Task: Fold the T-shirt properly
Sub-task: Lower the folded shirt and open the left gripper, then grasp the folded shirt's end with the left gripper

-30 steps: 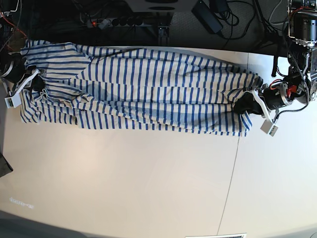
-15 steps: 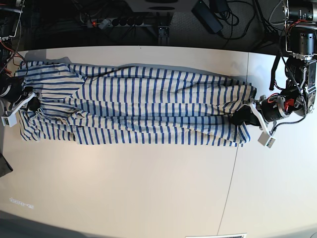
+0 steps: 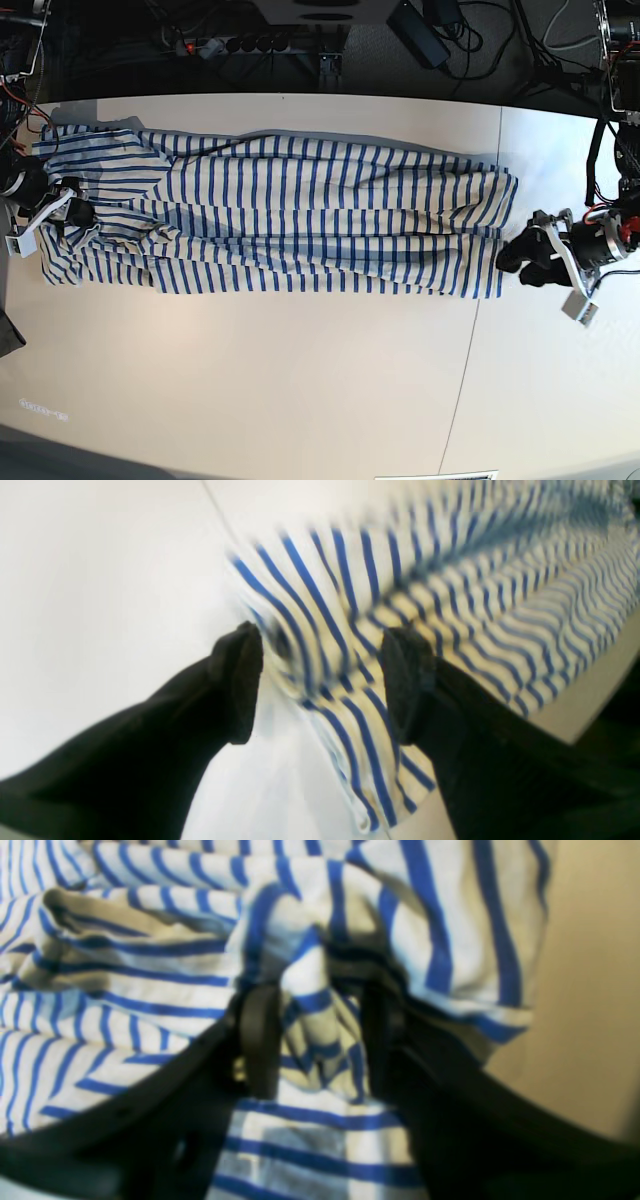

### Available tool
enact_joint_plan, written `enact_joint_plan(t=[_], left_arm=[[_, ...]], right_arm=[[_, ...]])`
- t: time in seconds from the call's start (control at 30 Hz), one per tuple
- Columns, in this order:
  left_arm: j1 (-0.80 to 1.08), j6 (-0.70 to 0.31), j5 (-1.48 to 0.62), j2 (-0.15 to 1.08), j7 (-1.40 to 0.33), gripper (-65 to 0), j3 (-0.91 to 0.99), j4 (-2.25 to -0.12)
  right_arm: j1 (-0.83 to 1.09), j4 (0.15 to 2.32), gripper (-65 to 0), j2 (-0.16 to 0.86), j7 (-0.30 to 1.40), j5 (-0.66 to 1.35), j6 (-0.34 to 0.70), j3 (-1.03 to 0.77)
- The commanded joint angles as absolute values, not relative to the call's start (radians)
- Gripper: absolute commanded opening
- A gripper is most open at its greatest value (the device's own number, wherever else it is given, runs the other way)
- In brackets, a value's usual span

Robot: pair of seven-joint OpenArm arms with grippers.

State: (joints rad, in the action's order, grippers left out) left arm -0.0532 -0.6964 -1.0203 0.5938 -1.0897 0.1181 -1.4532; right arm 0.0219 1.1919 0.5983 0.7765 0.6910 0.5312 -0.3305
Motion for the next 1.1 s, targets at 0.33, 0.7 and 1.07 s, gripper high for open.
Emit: enact_joint_plan(t=[0.33, 0.7, 1.07], left_arm=[[-0.056, -0.698, -1.087, 0.657, -1.129, -24.5, 0.163, -1.484], [0.021, -0.698, -1.078, 0.657, -1.126, -24.5, 0.163, -1.484], [0.042, -0.698, -1.077, 0.654, -1.093, -24.5, 0.163, -1.481]], right_arm=[[0.017, 1.343, -37.0, 0.618, 0.834, 0.7, 0.599, -0.371], [0.017, 1.379, -37.0, 0.638, 0.865, 0.754, 0.599, -0.464], [0.017, 1.379, -65.0, 0.633, 0.873, 0.835, 0.599, -0.503]])
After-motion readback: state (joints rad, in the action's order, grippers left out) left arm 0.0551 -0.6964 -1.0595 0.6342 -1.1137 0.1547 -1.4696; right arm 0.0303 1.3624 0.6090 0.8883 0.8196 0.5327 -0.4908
